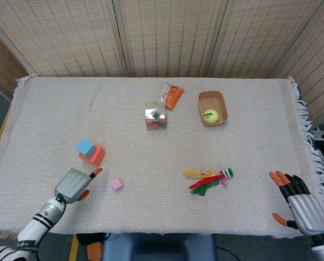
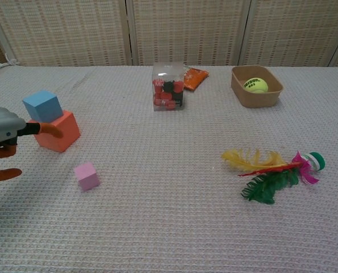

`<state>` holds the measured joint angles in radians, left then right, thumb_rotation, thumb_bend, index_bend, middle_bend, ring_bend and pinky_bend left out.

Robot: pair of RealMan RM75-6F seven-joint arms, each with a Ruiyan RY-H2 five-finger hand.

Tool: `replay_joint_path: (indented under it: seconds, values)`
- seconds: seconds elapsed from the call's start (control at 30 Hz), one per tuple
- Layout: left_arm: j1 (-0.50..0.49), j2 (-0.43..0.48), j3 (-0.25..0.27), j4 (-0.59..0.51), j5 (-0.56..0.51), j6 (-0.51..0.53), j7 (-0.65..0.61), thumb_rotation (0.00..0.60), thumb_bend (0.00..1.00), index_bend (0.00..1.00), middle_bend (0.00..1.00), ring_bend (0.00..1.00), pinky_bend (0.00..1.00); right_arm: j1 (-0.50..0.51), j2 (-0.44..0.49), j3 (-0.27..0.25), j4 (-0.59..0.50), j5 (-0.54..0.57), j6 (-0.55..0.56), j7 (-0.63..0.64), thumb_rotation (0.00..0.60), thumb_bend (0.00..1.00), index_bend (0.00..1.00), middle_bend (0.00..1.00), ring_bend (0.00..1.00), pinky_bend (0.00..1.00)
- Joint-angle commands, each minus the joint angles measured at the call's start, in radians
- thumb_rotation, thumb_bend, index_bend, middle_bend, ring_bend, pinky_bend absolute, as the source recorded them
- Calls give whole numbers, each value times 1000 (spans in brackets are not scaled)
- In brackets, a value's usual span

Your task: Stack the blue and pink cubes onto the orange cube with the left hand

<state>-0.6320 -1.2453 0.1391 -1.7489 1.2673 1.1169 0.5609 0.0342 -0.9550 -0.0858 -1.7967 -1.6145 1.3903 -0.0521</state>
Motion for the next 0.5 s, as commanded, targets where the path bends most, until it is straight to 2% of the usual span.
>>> replay_joint_path:
  seconds: [0.03,0.17,0.27,0.5]
  values:
    - [24,-88,3,93,48,13,46,600,338,115,1000,1000,1000,1,2,-1,1,-2,-2,4,600,91,0,0,0,0]
    - [38,-157,-1,187,150,70,92,600,336,139,1000,1000,1000,0,6,-2,2,-3,1,10,600,91,0,0,0,0]
    - [46,-197,6,249,218,86,60,600,337,167,1000,1000,1000,-2,7,-1,2,0,4,13,600,91,0,0,0,0]
    - [43,-242,-4,313,260,51,16,600,338,208,1000,1000,1000,-4,9,-1,1,-2,7,15,600,91,0,0,0,0]
